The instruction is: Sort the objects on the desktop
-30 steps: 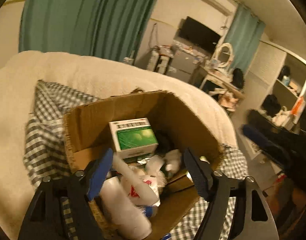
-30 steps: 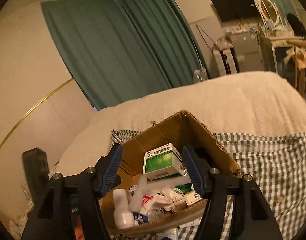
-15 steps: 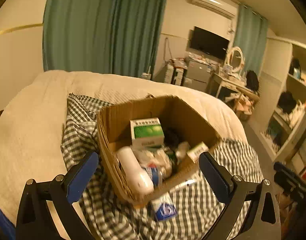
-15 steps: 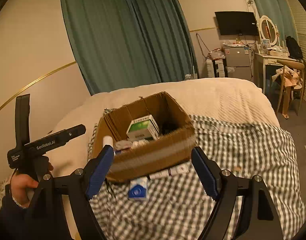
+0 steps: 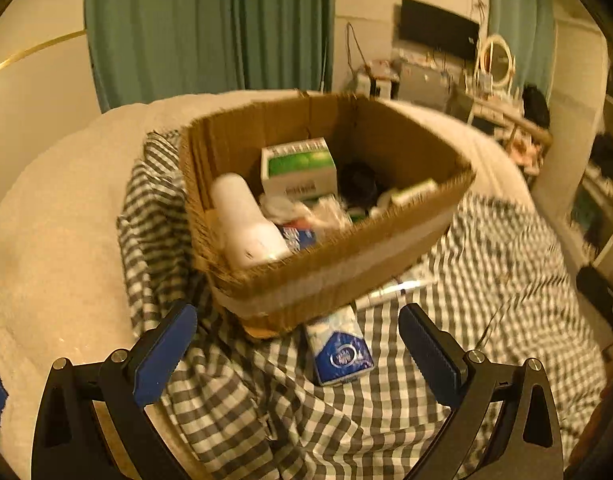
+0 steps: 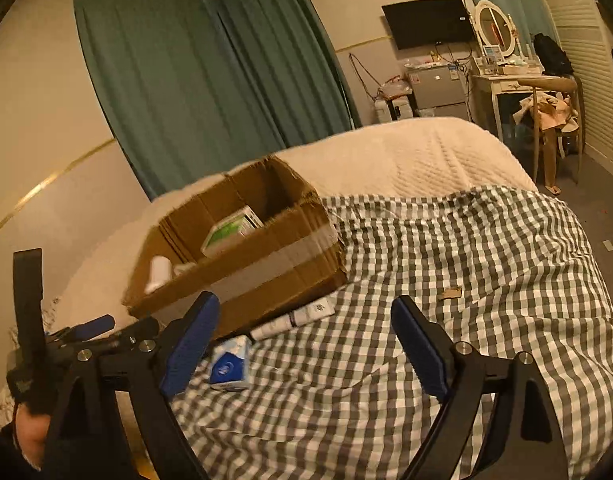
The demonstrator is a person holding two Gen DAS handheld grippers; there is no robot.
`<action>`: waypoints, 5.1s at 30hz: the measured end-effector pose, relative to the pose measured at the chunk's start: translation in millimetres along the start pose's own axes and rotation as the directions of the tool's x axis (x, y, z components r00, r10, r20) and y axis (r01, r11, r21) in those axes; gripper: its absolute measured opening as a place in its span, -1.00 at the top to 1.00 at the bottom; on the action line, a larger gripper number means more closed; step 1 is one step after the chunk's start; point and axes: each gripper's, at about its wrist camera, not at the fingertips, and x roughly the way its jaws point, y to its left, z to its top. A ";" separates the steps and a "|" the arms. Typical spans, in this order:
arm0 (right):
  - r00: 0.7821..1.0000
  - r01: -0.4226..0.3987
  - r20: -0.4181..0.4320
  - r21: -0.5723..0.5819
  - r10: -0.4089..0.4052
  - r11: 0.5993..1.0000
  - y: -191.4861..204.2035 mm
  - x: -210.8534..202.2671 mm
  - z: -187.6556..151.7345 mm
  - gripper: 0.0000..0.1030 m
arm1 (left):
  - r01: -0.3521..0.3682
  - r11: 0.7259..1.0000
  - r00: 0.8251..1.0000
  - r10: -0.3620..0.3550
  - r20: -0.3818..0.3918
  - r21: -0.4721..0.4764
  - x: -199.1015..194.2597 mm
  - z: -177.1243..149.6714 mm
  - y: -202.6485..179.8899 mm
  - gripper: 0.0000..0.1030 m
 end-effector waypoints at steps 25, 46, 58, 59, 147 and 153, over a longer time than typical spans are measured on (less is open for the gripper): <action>0.995 0.061 -0.089 0.112 -0.051 0.992 -46.9 33.3 -13.8 -0.84 | 0.027 0.995 0.975 -0.047 -0.218 -0.091 111.4 -49.9 -22.6 -0.10; 0.959 0.123 -0.210 -0.303 -0.192 0.945 87.5 131.0 -50.4 -0.87 | 0.193 0.979 0.978 -0.186 0.100 -0.066 -29.3 55.8 68.3 -0.11; 0.860 0.369 -0.236 -0.326 -0.453 0.870 66.9 202.9 -61.9 -0.90 | 0.270 0.951 0.963 -0.270 0.023 -0.152 -0.1 41.8 90.0 -0.11; 0.857 0.385 -0.242 -0.286 -0.455 0.878 57.2 195.6 -61.1 -0.90 | 0.273 0.950 0.962 -0.273 0.022 -0.150 -1.1 41.8 89.2 -0.11; 0.976 0.216 0.022 -0.154 -0.215 0.964 57.8 -21.7 16.6 -0.99 | 0.065 0.998 0.984 -0.062 0.166 -0.012 -50.4 41.5 29.8 -1.00; 0.981 0.189 -0.050 0.008 -0.188 0.982 20.9 -0.8 8.9 -0.99 | 0.016 1.000 0.995 -0.018 0.095 0.027 -31.1 28.8 1.7 -1.00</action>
